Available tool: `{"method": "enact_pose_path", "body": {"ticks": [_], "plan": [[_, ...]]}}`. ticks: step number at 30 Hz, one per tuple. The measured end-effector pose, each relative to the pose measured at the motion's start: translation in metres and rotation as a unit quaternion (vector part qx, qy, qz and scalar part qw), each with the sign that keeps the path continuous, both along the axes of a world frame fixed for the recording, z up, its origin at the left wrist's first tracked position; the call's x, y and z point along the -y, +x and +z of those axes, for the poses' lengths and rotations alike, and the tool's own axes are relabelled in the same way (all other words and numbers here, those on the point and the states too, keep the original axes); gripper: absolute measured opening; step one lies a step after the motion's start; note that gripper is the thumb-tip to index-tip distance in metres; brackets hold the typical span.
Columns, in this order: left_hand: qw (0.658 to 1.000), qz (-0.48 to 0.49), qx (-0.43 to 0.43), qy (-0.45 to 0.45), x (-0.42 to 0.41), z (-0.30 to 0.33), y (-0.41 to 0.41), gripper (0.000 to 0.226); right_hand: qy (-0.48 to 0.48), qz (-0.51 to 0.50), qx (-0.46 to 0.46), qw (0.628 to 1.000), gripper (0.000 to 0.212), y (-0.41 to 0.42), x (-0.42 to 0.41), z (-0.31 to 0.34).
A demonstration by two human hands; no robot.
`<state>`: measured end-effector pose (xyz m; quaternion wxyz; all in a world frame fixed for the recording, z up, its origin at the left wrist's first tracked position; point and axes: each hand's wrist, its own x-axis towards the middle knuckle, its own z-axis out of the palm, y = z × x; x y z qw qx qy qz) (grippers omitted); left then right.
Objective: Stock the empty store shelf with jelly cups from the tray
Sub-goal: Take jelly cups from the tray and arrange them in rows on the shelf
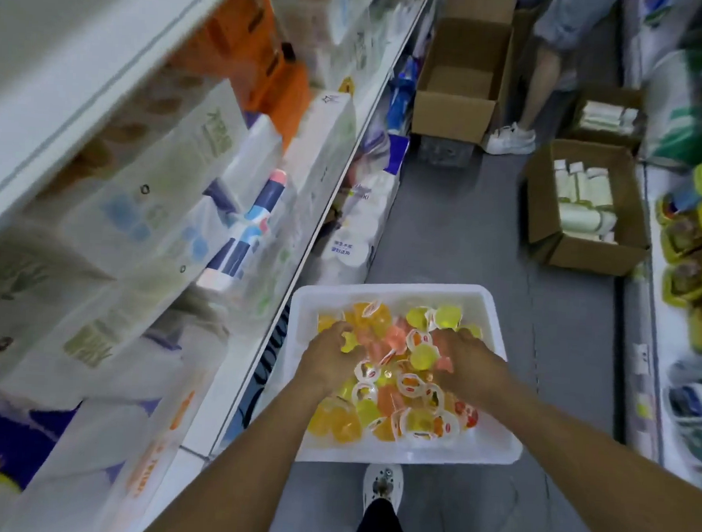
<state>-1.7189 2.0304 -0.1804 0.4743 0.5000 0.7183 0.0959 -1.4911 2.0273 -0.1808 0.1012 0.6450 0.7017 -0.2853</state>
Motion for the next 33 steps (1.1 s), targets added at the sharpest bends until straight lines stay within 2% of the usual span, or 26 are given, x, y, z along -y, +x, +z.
{"method": "enact_pose_path", "body": {"ticks": [4, 7, 10, 12, 16, 21, 24, 27, 33], "plan": [[0.992, 0.099, 0.053, -0.053, -0.051, -0.059, 0.014, 0.058, 0.001, -0.021, 0.049, 0.999, 0.056, -0.005, -0.049, -0.048], [0.987, 0.143, 0.054, -0.054, -0.073, -0.095, 0.027, 0.065, 0.004, -0.033, 0.078, 0.996, 0.058, -0.007, -0.073, -0.076], [0.989, 0.139, 0.034, -0.035, -0.089, -0.119, 0.039, 0.068, -0.021, -0.031, 0.080, 0.996, 0.063, -0.008, -0.091, -0.105], [0.995, 0.094, -0.006, -0.028, -0.097, -0.129, 0.043, 0.070, -0.043, -0.028, 0.077, 0.996, 0.065, -0.009, -0.100, -0.120], [0.996, 0.035, -0.081, 0.006, -0.106, -0.143, 0.043, 0.053, -0.016, -0.008, 0.110, 0.994, 0.057, -0.014, -0.109, -0.131], [0.996, 0.076, -0.041, 0.038, -0.100, -0.134, 0.041, 0.038, 0.023, 0.020, 0.146, 0.989, 0.059, -0.016, -0.109, -0.115], [0.992, 0.110, 0.001, 0.053, -0.080, -0.113, 0.035, 0.033, 0.033, -0.013, 0.111, 0.993, 0.063, -0.017, -0.093, -0.096], [0.989, 0.130, 0.026, 0.071, -0.052, -0.084, 0.026, 0.037, 0.019, -0.057, 0.026, 0.998, 0.070, -0.020, -0.069, -0.069], [0.978, 0.149, 0.084, 0.122, 0.018, -0.011, 0.010, 0.034, 0.047, -0.044, -0.085, 0.994, 0.060, -0.039, -0.007, 0.004]]}}
